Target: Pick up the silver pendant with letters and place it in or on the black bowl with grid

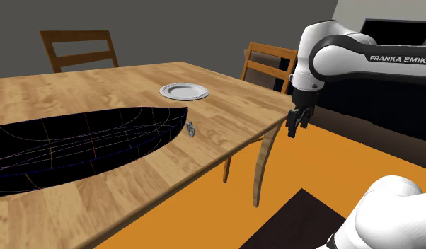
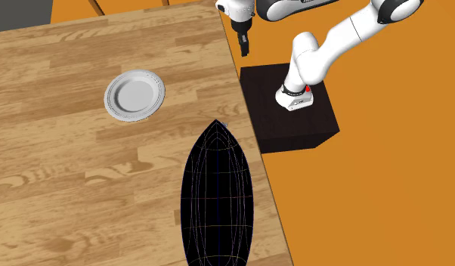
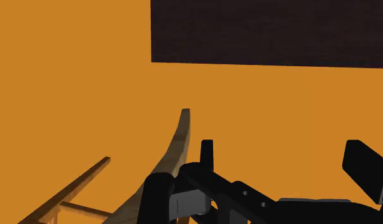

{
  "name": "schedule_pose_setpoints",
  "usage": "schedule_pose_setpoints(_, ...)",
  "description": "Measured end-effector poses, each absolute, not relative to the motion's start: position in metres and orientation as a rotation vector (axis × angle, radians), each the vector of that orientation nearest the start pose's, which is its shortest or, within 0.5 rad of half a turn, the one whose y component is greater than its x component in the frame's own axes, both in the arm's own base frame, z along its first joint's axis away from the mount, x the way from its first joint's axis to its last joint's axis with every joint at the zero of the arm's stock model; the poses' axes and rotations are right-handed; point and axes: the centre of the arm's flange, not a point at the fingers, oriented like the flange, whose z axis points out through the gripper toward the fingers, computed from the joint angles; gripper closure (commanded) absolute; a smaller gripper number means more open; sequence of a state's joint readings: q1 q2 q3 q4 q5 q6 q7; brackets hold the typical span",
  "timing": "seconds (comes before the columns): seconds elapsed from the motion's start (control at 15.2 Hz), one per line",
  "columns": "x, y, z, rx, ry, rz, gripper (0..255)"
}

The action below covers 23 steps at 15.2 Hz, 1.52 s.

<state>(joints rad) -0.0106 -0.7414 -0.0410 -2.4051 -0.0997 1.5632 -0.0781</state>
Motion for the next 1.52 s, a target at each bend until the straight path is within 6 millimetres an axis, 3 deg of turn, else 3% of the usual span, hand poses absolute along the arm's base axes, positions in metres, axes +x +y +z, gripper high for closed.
schedule_pose_setpoints(0.13, 0.312, -0.026, 0.554, -3.192, -0.041, 0.178, 0)
schedule_pose_setpoints(0.53, 0.306, 0.021, 0.556, -3.045, 0.288, 0.294, 0)
schedule_pose_setpoints(0.99, 0.323, 0.081, 0.563, -2.805, 0.669, 0.425, 0)
schedule_pose_setpoints(1.52, 0.335, 0.119, 0.564, -2.65, 1.06, 0.736, 0)
